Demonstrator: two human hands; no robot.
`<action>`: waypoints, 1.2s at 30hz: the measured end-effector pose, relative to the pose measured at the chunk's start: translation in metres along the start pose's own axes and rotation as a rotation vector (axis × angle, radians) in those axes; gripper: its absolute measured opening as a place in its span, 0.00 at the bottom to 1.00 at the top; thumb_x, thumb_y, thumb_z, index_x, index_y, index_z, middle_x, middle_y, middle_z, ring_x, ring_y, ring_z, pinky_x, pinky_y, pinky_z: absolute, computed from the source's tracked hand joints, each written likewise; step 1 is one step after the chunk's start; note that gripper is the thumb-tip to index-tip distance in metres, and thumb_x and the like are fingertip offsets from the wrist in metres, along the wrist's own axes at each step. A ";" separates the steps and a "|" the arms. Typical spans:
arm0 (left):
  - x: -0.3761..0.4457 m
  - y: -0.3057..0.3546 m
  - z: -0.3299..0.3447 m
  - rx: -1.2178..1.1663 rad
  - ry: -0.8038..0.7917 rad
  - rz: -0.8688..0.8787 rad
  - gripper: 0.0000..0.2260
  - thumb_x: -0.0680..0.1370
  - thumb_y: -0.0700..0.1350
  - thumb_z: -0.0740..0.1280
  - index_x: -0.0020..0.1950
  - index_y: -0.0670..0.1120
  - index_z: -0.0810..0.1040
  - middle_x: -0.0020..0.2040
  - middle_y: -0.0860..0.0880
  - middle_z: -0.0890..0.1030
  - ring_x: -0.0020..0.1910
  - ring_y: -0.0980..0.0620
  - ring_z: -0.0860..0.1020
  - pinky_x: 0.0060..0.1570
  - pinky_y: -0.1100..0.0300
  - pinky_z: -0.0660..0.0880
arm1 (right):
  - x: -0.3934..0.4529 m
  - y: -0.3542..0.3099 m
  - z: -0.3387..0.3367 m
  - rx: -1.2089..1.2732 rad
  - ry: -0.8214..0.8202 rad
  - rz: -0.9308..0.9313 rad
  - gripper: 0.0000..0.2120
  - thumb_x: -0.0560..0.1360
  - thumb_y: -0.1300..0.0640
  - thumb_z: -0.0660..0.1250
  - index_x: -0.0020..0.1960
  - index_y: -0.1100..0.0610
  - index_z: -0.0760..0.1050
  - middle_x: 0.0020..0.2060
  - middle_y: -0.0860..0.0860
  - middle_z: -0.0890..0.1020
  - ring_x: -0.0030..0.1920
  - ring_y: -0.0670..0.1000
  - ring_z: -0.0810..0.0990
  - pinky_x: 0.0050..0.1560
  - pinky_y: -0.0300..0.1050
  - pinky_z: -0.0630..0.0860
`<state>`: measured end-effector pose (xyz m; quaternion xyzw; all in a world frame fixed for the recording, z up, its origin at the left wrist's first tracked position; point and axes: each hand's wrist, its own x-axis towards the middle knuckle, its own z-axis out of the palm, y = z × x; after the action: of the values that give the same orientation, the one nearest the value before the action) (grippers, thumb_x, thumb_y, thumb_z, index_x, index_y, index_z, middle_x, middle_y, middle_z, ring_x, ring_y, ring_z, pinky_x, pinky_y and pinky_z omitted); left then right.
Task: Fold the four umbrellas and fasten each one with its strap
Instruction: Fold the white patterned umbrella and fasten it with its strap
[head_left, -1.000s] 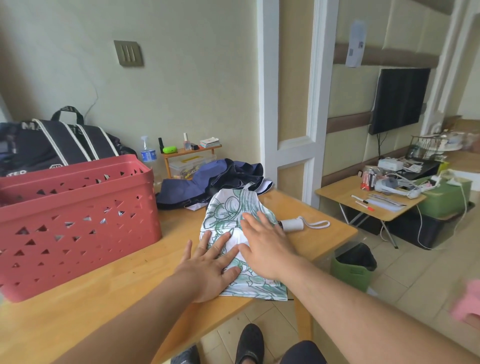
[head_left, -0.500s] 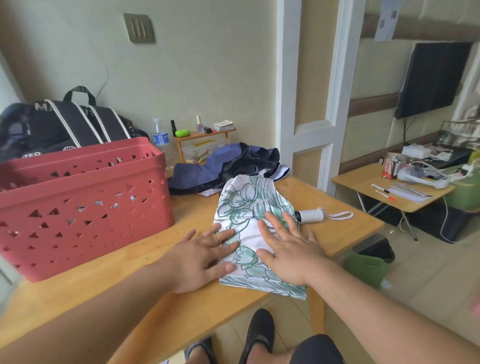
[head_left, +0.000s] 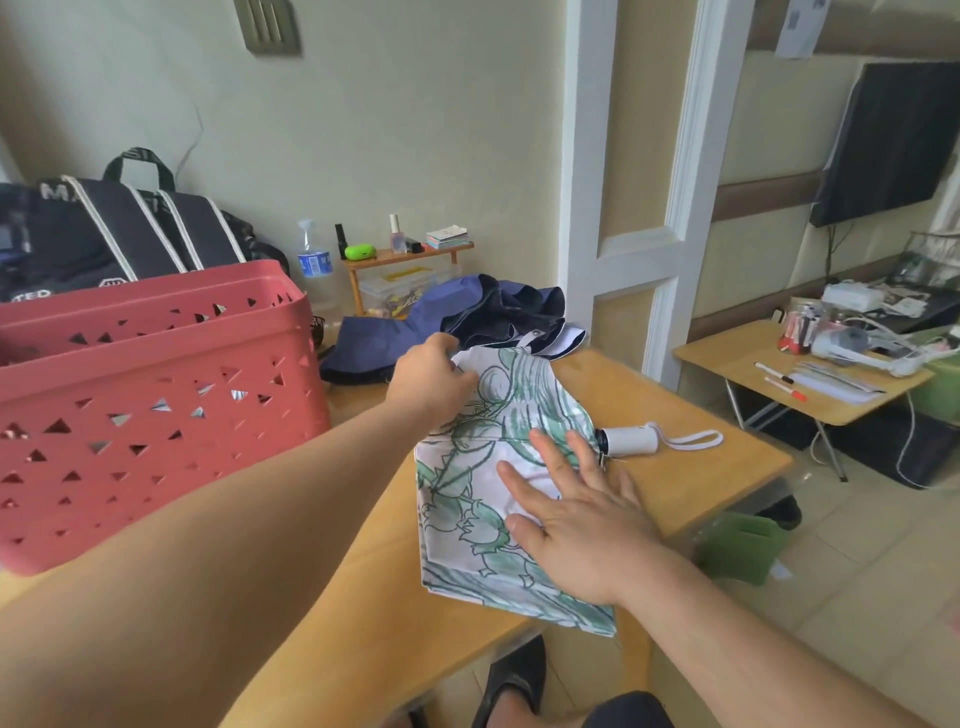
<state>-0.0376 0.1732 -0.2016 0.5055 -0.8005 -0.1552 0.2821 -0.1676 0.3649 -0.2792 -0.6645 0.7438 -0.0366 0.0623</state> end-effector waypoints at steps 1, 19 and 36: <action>0.002 0.000 0.004 -0.006 -0.005 -0.019 0.25 0.78 0.52 0.70 0.74 0.47 0.74 0.56 0.48 0.83 0.60 0.44 0.79 0.57 0.52 0.77 | 0.000 0.000 0.000 -0.001 0.003 0.000 0.26 0.83 0.33 0.42 0.76 0.25 0.33 0.77 0.35 0.25 0.77 0.49 0.22 0.78 0.69 0.37; -0.071 -0.003 -0.022 -0.259 0.290 0.092 0.08 0.78 0.57 0.73 0.47 0.55 0.79 0.43 0.57 0.83 0.44 0.56 0.81 0.46 0.56 0.75 | -0.009 0.002 -0.001 0.043 0.111 -0.019 0.31 0.82 0.31 0.47 0.78 0.27 0.33 0.76 0.37 0.23 0.77 0.47 0.21 0.79 0.65 0.35; -0.151 -0.041 -0.011 -0.419 0.138 0.023 0.12 0.77 0.49 0.74 0.50 0.61 0.72 0.47 0.64 0.85 0.41 0.58 0.82 0.44 0.57 0.77 | -0.021 0.003 -0.042 0.545 0.853 -0.017 0.21 0.67 0.58 0.83 0.52 0.49 0.75 0.50 0.44 0.74 0.45 0.44 0.73 0.46 0.29 0.66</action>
<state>0.0484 0.2915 -0.2590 0.4362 -0.7352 -0.2799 0.4369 -0.1746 0.3849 -0.2371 -0.5558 0.6611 -0.4982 -0.0762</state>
